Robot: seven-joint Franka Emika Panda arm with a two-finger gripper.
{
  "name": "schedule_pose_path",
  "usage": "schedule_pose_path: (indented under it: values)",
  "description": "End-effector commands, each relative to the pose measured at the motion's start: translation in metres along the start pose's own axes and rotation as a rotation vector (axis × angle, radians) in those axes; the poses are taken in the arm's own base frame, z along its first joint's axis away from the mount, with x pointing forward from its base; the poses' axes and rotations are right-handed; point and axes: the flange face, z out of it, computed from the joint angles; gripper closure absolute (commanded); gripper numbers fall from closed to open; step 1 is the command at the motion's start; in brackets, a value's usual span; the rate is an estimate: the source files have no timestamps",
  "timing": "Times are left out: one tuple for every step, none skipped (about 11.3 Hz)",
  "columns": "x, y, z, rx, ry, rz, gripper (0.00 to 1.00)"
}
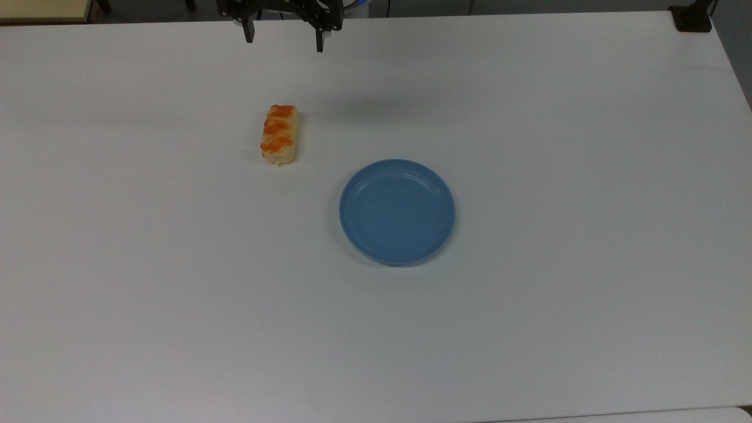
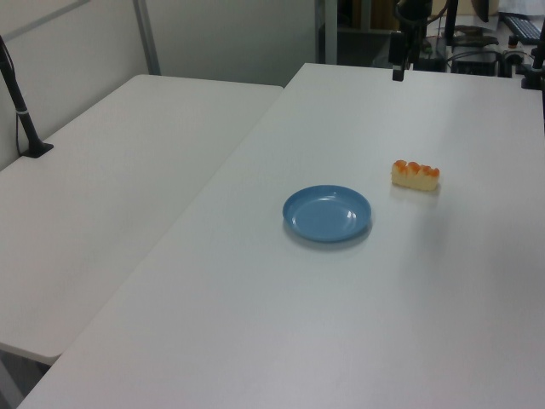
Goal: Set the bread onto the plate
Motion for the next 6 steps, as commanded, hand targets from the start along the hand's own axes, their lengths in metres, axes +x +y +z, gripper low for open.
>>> schedule_pose_path:
  values:
    - [0.0015, 0.0002, 0.0006, 0.002, -0.019, -0.017, 0.0]
    - [0.0018, 0.0002, 0.0004, 0.002, -0.016, -0.018, 0.0]
    - [0.0018, 0.0004, 0.0004, 0.001, -0.016, -0.02, 0.0]
    - [0.0015, 0.0013, -0.0005, 0.001, -0.015, -0.026, 0.0]
    - [0.0015, 0.0013, -0.0005, 0.001, -0.015, -0.031, 0.0]
    - [0.0006, 0.0005, -0.001, 0.002, -0.018, -0.034, 0.0]
